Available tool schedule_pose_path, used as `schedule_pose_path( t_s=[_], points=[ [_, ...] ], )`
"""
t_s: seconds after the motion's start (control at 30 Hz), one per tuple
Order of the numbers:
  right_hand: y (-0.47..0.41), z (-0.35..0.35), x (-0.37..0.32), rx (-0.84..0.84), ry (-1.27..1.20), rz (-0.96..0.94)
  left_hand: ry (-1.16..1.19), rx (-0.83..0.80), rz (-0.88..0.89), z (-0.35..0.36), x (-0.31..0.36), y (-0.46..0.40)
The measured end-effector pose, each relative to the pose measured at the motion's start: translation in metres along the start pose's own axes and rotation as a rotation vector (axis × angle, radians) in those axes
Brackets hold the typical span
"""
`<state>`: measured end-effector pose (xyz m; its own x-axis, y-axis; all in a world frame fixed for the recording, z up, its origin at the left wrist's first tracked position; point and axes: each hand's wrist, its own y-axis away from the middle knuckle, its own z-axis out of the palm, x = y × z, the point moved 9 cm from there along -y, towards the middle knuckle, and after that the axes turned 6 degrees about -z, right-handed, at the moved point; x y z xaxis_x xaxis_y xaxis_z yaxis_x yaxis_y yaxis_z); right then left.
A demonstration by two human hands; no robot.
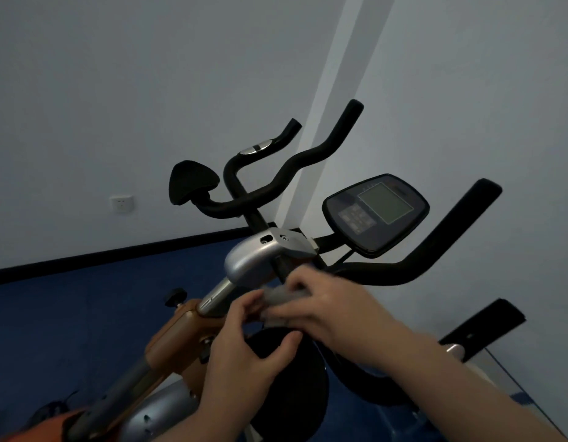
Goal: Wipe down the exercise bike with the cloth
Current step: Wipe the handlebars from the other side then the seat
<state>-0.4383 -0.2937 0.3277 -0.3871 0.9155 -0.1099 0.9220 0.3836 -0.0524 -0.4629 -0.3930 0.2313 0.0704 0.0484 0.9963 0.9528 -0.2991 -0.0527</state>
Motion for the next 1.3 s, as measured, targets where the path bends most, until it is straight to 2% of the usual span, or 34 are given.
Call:
schedule_pose_path(
  t_s=[0.1,0.2,0.27,0.33,0.53,0.67,0.73,0.83,1.0,1.07,1.17,1.23,1.3],
  points=[
    [-0.006,-0.004,0.003,-0.106,0.136,-0.086,0.019,-0.011,-0.026,0.0,-0.004,0.001],
    [-0.01,-0.028,0.026,-0.037,0.26,-0.043,-0.012,0.014,-0.038,-0.001,-0.003,0.003],
    [-0.015,-0.022,0.015,-0.023,0.197,-0.092,-0.063,0.025,-0.029,-0.001,0.0,0.004],
    [-0.015,0.004,0.0,-0.096,0.153,-0.119,-0.098,0.026,-0.035,-0.001,0.001,0.005],
    [-0.009,-0.033,0.064,-0.06,0.214,0.189,-0.241,0.1,-0.042,-0.009,0.003,0.01],
    [-0.029,-0.006,0.023,-0.021,0.151,0.071,-0.307,0.168,0.065,-0.012,0.025,0.014],
    [-0.021,0.003,0.013,0.039,0.111,0.073,-0.331,0.166,0.097,-0.013,0.034,0.014],
    [0.011,-0.013,0.038,0.15,0.075,0.17,-0.363,0.115,0.095,-0.014,0.039,0.009],
    [0.04,-0.056,0.093,0.282,0.176,0.42,-0.537,-0.027,0.153,0.012,0.066,-0.026],
    [0.032,-0.057,0.08,0.34,0.14,0.406,-0.654,-0.061,0.153,0.026,0.073,-0.04],
    [0.03,-0.033,0.048,0.33,0.058,0.341,-0.736,-0.09,0.186,0.039,0.073,-0.043],
    [0.049,-0.032,0.052,0.4,0.003,0.396,-0.777,-0.116,0.213,0.041,0.067,-0.041],
    [0.07,-0.045,0.07,0.493,0.047,0.502,-0.777,-0.137,0.223,0.04,0.064,-0.043]
  ],
)
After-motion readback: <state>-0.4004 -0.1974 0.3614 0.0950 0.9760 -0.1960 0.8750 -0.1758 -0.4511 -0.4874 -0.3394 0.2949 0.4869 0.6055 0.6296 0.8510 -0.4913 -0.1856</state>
